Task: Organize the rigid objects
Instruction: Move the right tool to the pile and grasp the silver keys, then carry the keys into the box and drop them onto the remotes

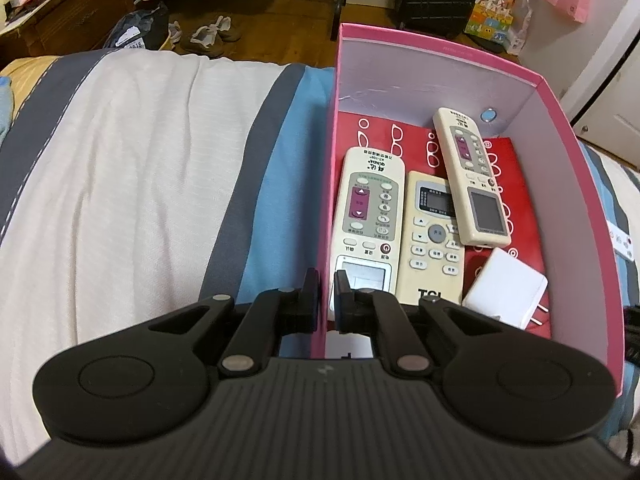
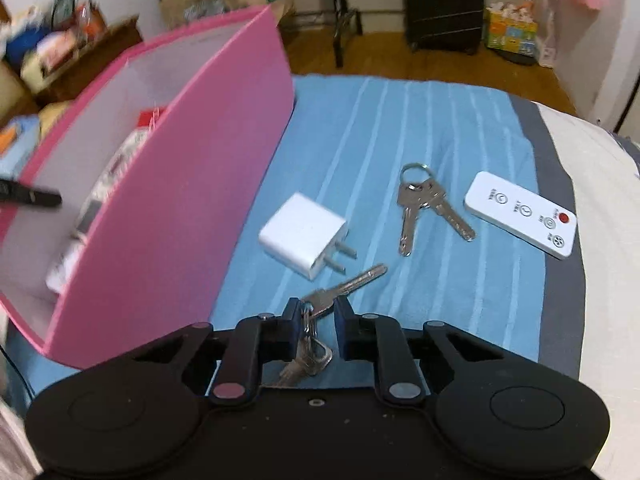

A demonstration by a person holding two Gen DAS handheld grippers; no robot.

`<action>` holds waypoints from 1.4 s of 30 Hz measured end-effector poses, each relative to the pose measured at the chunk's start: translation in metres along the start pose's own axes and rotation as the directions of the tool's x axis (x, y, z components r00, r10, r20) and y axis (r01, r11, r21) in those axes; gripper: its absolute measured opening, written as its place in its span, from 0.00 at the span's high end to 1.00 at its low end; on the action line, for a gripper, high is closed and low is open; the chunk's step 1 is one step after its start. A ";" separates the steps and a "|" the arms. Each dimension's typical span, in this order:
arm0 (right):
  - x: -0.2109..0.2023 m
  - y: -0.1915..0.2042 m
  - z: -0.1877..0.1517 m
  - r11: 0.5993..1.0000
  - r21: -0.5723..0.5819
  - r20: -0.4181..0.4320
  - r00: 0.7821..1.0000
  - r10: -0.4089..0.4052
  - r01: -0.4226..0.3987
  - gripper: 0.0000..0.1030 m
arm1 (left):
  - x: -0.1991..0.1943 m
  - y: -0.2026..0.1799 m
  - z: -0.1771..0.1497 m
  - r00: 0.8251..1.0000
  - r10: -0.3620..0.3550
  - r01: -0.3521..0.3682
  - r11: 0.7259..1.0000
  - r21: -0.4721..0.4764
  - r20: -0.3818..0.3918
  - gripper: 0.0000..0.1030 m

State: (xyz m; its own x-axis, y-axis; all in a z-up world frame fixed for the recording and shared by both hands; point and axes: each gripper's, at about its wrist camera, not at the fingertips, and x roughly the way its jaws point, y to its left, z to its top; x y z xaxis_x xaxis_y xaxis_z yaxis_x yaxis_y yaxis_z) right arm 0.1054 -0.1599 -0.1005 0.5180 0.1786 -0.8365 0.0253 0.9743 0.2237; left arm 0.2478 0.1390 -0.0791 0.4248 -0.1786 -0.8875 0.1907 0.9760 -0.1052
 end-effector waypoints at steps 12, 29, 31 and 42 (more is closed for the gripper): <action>-0.030 -0.012 0.004 0.985 0.086 0.139 0.981 0.138 -0.151 0.96 | -0.001 -0.001 -0.002 1.000 0.002 -0.002 1.000 -0.001 0.003 0.93; -0.078 0.002 0.002 0.959 -0.013 0.350 0.897 0.269 -0.283 0.96 | -0.001 0.006 -0.001 1.000 -0.023 0.023 0.999 -0.043 -0.011 0.93; -0.085 0.007 0.004 0.955 -0.034 0.355 0.889 0.288 -0.295 0.96 | -0.003 0.007 -0.002 0.999 -0.032 0.032 0.999 -0.043 -0.008 0.93; -0.123 0.095 0.037 0.871 -0.293 0.259 0.844 0.469 -0.394 0.96 | -0.003 0.011 -0.002 0.998 -0.056 0.056 0.995 -0.078 -0.003 0.93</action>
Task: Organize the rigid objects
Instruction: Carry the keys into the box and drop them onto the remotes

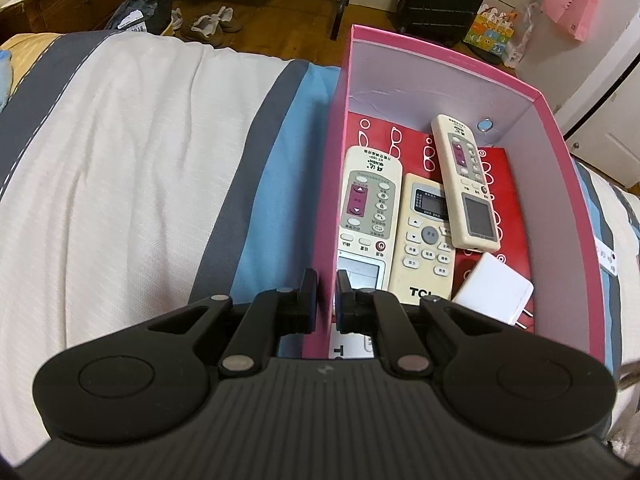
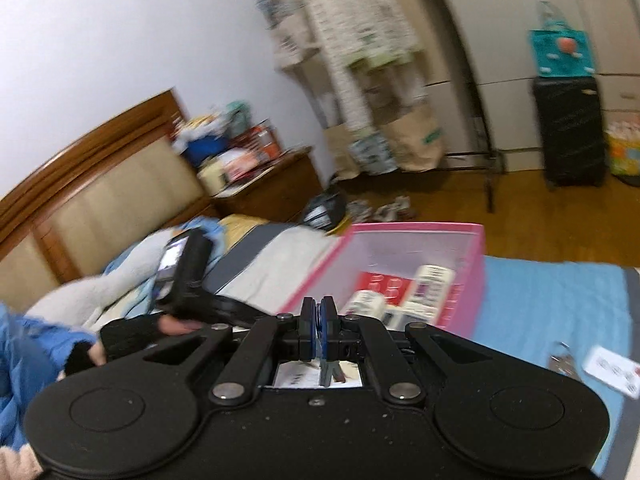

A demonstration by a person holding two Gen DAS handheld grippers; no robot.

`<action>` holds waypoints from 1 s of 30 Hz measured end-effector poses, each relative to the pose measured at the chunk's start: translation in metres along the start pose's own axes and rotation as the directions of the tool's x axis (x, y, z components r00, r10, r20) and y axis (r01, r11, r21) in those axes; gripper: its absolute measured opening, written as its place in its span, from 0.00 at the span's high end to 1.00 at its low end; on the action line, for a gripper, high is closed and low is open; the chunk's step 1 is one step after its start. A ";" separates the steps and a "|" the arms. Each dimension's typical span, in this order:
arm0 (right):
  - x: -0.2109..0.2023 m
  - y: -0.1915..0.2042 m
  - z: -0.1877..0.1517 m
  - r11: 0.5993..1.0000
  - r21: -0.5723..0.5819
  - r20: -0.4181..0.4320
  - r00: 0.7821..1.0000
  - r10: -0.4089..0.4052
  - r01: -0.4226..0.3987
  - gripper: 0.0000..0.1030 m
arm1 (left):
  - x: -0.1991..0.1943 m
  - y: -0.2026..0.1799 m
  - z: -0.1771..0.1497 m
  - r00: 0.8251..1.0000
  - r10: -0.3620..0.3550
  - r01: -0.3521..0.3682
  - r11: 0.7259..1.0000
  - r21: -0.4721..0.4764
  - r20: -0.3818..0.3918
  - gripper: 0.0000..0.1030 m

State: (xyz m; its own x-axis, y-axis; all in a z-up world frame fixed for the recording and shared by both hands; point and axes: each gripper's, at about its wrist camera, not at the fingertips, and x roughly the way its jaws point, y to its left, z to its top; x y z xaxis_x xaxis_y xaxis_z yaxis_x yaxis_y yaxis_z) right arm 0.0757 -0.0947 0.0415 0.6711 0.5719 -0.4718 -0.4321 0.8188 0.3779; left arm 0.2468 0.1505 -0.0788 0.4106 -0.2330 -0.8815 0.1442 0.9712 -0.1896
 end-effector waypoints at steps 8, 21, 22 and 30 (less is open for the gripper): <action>0.072 0.020 0.015 0.996 -0.085 -0.108 0.994 -0.013 0.004 0.96 | -0.002 0.002 0.000 1.000 -0.008 0.008 1.000 0.001 0.002 0.93; 0.192 -0.027 0.031 0.991 0.070 -0.201 0.975 -0.094 0.110 0.96 | 0.000 0.006 0.002 1.000 -0.026 0.026 1.000 -0.016 0.008 0.93; 0.198 -0.028 0.029 0.990 0.066 -0.214 0.971 -0.106 0.123 0.96 | 0.000 0.007 0.002 1.000 -0.027 0.027 0.999 -0.016 0.008 0.93; 0.194 -0.038 0.013 0.967 -0.045 -0.286 0.925 -0.252 0.250 0.90 | 0.001 0.005 0.001 1.000 -0.025 0.025 1.000 -0.004 0.013 0.92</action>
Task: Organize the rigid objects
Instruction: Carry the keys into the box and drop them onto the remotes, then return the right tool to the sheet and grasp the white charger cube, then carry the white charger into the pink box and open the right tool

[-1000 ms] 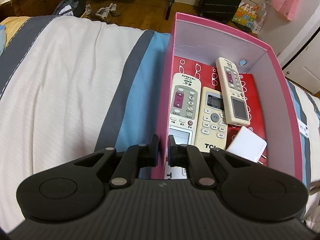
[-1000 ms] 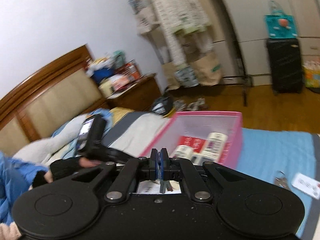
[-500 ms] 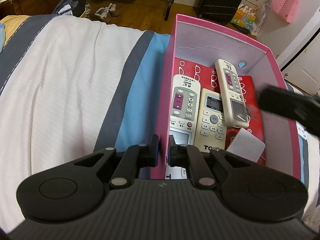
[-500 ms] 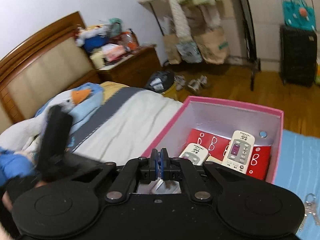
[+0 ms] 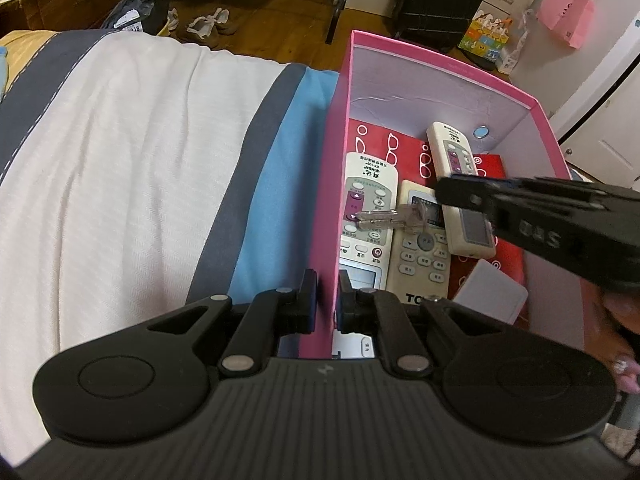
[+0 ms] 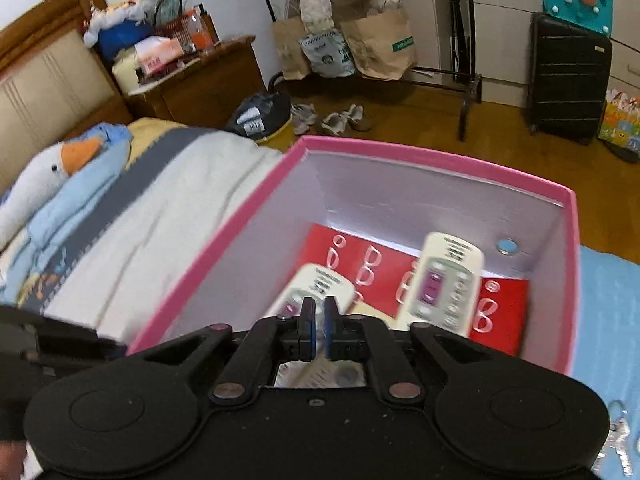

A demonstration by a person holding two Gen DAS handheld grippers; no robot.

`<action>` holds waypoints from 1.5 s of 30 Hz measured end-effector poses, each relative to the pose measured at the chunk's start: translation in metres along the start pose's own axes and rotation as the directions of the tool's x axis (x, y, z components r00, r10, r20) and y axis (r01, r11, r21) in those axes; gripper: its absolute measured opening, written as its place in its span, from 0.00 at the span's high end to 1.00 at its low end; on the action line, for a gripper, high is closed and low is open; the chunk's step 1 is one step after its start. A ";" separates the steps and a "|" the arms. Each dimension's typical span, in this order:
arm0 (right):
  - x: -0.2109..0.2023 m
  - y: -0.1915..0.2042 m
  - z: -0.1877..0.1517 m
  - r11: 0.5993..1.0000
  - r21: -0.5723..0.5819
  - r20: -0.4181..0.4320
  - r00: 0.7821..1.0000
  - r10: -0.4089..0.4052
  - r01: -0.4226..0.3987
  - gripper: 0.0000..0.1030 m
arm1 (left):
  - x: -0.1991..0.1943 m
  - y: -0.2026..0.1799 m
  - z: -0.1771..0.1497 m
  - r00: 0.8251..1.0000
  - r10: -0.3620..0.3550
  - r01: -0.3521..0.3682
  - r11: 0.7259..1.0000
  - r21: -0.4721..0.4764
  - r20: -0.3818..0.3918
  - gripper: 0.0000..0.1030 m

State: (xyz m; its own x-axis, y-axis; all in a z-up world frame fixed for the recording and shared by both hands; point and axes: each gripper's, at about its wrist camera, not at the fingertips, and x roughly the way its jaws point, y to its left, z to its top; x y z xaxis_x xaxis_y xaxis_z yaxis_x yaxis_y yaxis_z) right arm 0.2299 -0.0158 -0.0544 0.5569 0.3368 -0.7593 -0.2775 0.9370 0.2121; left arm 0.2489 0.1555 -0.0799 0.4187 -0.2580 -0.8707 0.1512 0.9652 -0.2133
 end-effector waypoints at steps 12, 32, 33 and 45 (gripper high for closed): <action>-0.119 -0.056 -0.009 0.998 -0.056 0.006 1.000 0.008 -0.008 0.69 | -0.001 -0.004 0.002 1.000 0.008 -0.008 1.000 0.011 -0.009 0.92; -0.086 -0.115 -0.076 0.922 -0.380 -0.100 0.995 0.030 -0.066 0.50 | 0.000 -0.015 0.002 0.998 0.061 -0.060 0.997 0.050 -0.008 0.92; -0.081 -0.116 -0.076 0.921 -0.384 -0.104 0.994 0.025 -0.063 0.49 | 0.000 -0.014 0.002 0.998 0.060 -0.059 0.997 0.049 -0.008 0.92; -0.045 -0.120 -0.087 0.924 -0.376 -0.175 0.985 -0.002 -0.065 0.48 | -0.002 -0.017 0.000 0.998 0.068 -0.068 0.995 0.075 0.005 0.92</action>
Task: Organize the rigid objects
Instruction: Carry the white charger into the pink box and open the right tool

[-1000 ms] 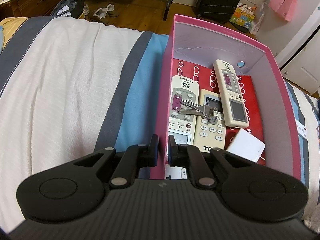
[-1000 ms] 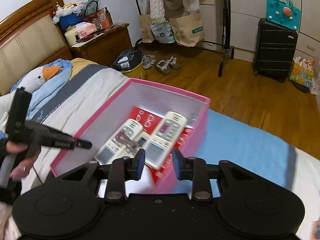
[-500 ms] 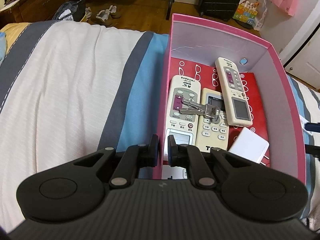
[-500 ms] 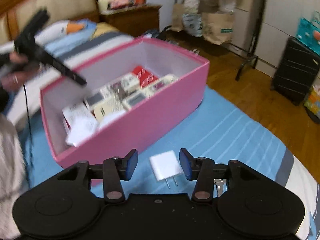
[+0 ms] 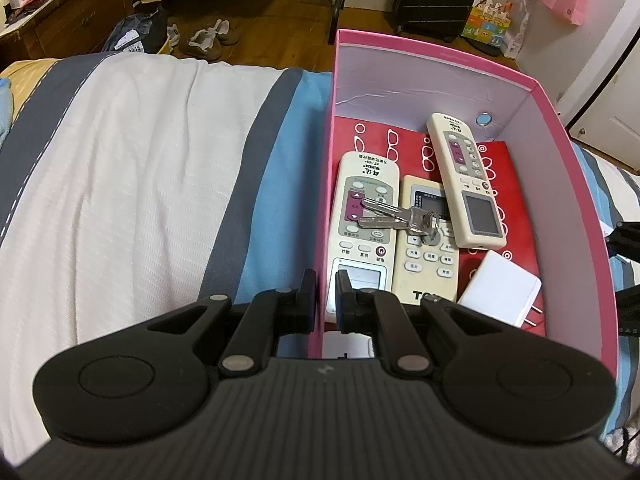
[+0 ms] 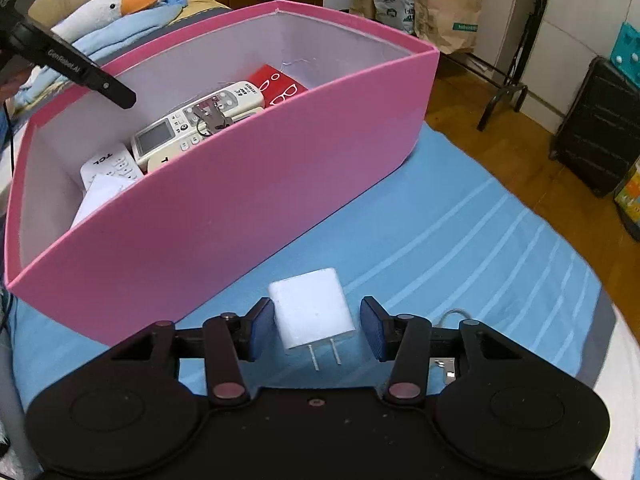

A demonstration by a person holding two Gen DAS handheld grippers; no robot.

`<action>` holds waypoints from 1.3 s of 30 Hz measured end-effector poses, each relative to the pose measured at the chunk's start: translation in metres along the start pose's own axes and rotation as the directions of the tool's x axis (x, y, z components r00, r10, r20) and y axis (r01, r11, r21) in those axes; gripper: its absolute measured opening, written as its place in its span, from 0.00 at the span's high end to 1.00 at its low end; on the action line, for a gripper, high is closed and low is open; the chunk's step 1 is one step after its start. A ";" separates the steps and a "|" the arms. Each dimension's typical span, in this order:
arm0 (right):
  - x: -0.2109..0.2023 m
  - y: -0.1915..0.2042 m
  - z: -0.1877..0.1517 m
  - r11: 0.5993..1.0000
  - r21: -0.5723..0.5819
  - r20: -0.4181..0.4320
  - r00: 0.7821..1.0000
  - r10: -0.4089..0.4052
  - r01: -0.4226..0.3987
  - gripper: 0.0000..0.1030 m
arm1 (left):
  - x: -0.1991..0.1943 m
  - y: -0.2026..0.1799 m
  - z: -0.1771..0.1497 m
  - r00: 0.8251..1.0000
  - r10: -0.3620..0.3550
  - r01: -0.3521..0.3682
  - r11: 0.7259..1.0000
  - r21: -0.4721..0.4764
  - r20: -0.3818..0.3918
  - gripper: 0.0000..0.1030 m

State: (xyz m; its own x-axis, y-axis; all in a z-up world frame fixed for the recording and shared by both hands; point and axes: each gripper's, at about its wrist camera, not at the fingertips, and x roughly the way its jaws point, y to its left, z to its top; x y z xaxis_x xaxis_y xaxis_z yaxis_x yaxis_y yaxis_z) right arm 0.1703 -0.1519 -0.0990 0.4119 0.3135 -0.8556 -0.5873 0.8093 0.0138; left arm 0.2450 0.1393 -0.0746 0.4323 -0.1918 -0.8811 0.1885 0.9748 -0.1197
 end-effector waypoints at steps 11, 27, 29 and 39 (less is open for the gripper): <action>0.012 -0.005 -0.003 0.996 0.088 0.002 1.000 -0.006 0.006 0.49 | -0.001 0.000 0.001 1.000 0.002 -0.002 1.000 -0.002 0.000 0.92; -0.093 0.022 0.011 0.958 0.287 0.272 0.961 -0.051 -0.030 0.49 | 0.000 0.005 0.000 1.000 -0.009 0.009 0.999 -0.041 -0.003 0.92; -0.109 0.032 0.019 0.943 0.320 0.289 0.957 -0.006 -0.090 0.49 | 0.000 0.006 0.001 1.000 -0.015 0.014 0.999 -0.050 -0.008 0.92; -0.081 0.092 0.075 0.893 0.346 0.191 0.954 0.233 -0.287 0.49 | 0.000 0.008 -0.001 0.999 -0.042 0.042 0.999 -0.020 0.002 0.91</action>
State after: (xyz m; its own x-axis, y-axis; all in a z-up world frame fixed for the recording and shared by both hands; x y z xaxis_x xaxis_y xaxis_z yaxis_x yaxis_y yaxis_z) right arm 0.1350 -0.0653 0.0104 0.3893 0.5822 -0.7138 -0.4020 0.8046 0.4370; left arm 0.2460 0.1468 -0.0756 0.4258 -0.2327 -0.8744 0.1887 0.9680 -0.1657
